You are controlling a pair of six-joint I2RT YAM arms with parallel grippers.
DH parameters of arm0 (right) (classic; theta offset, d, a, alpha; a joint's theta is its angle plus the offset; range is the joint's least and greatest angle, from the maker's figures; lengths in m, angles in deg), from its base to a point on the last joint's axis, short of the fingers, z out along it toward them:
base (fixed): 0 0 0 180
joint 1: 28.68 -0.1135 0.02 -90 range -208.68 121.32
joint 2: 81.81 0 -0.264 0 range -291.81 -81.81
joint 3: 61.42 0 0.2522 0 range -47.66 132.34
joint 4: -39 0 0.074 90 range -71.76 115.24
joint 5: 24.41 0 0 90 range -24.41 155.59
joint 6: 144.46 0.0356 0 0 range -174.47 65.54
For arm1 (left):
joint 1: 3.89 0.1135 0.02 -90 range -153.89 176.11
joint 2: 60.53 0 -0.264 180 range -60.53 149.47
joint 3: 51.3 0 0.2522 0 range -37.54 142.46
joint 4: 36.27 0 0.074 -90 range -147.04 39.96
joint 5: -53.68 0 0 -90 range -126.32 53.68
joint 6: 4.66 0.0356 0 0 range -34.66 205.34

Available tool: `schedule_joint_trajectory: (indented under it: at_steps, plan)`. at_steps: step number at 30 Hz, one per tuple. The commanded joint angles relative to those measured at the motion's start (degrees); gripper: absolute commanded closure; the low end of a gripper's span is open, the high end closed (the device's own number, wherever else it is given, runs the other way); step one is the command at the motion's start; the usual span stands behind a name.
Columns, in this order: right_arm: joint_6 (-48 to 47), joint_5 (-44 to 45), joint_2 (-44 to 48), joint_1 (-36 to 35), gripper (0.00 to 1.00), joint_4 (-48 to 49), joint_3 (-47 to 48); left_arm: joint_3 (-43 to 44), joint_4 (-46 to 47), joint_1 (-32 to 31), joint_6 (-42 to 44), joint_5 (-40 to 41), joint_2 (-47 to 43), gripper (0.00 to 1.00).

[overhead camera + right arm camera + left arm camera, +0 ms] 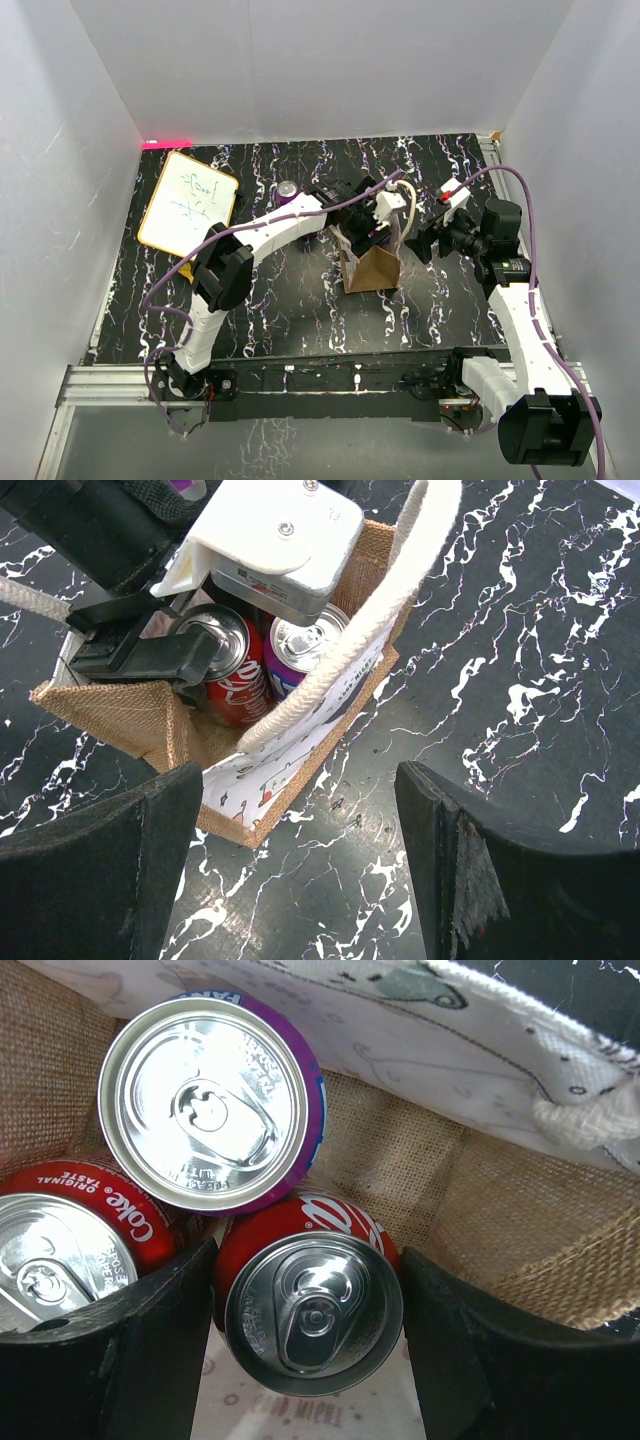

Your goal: Place the beverage into the canvas bag

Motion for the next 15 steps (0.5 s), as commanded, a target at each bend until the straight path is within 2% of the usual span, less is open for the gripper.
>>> schedule_joint_trajectory:
  at_steps: [1, 10, 15]
  plan:
    - [-0.2, 0.0, 1.1, 0.3, 0.19, 2.9, 0.2, 2.4, -2.0, 0.2, -0.5, 0.8, 1.6, 0.36]
    - [-0.2, 0.0, 0.9, 0.4, 0.19, 2.8, 0.2, 5.2, -3.6, 0.3, -0.8, 0.9, -0.8, 0.19]
    - [-0.2, -0.1, 0.8, 0.4, 0.19, 3.0, 0.2, 6.2, -4.3, 0.3, -0.8, 0.6, -2.7, 0.13]
